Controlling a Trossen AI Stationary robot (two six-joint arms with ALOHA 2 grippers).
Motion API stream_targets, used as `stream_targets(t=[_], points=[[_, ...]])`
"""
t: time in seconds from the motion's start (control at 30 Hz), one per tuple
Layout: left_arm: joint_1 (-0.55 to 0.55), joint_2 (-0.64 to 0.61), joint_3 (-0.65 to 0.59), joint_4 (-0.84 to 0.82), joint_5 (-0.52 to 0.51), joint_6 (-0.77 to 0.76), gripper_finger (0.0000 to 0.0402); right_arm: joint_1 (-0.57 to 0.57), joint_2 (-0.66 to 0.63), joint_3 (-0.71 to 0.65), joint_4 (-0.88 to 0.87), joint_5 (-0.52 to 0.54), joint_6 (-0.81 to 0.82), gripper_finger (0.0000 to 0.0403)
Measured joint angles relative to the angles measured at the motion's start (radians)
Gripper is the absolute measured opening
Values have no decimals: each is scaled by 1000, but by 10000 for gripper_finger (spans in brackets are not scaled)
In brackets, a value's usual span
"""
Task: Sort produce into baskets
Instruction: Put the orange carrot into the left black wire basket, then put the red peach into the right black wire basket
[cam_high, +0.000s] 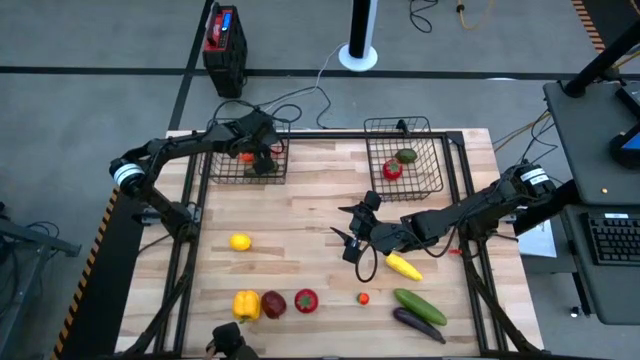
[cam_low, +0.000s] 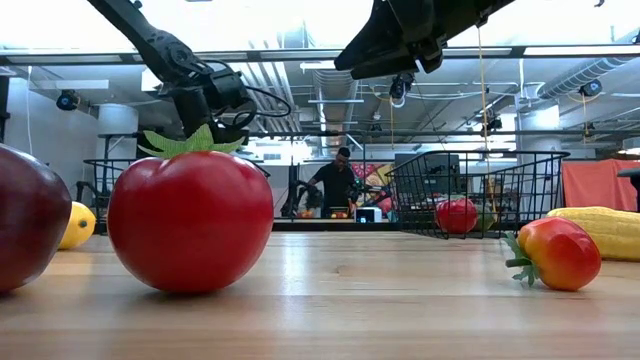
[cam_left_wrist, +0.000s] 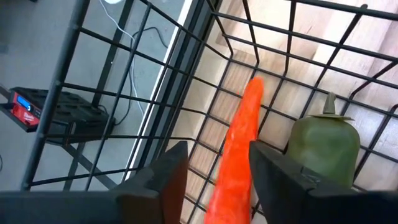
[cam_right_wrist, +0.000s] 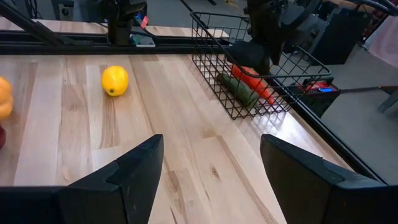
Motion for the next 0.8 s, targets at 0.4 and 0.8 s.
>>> stream_targets(t=[0.4, 0.8], points=[[-28, -103, 0, -21, 2, -71, 180, 0, -7, 0, -12, 0, 10, 261], [-374, -452, -44, -42, -4, -366, 181, 0, -29, 36, -113, -110, 142, 261]])
